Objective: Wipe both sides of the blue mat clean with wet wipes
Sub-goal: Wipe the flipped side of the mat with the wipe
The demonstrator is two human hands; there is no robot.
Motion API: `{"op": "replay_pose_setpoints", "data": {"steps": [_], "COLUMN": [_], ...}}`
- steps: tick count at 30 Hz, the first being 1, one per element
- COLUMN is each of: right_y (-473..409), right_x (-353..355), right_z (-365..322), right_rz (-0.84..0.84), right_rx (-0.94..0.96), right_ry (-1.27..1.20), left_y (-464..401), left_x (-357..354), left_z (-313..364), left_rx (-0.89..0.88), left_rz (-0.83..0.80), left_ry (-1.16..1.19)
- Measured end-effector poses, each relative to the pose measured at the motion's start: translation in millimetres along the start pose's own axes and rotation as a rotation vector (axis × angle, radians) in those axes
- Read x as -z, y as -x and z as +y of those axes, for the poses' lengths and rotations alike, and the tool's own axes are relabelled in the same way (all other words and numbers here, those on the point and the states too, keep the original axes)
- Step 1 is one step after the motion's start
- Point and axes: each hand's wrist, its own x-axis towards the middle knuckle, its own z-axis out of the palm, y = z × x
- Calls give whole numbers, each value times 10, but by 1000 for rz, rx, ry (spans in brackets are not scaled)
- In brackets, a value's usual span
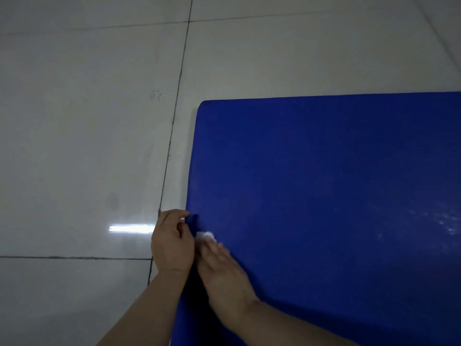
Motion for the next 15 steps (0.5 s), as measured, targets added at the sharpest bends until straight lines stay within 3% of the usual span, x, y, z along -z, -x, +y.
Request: {"op": "replay_pose_setpoints", "data": {"steps": [2,5,7,11,15], "right_y": [-40,-89,-112,-128,-125], "right_x": [50,172,266,308,214], "right_z": [83,386,484,425,443], "right_rz": [-10,151,139,53,87], "right_rx": [-24,-233,-311,-263,-229], "right_ry": [42,55,74,133,161], "left_y": [17,109,234,481,500], "left_x": [-17,-34,-76,-155,-201], "left_z": [24,63,54,35,40], "left_rx": [-33,-86,-126,-216,-226], "left_rz": [-17,-28,-46,-114,-161], "left_ry": [1,-14,-45,-142,-221]}}
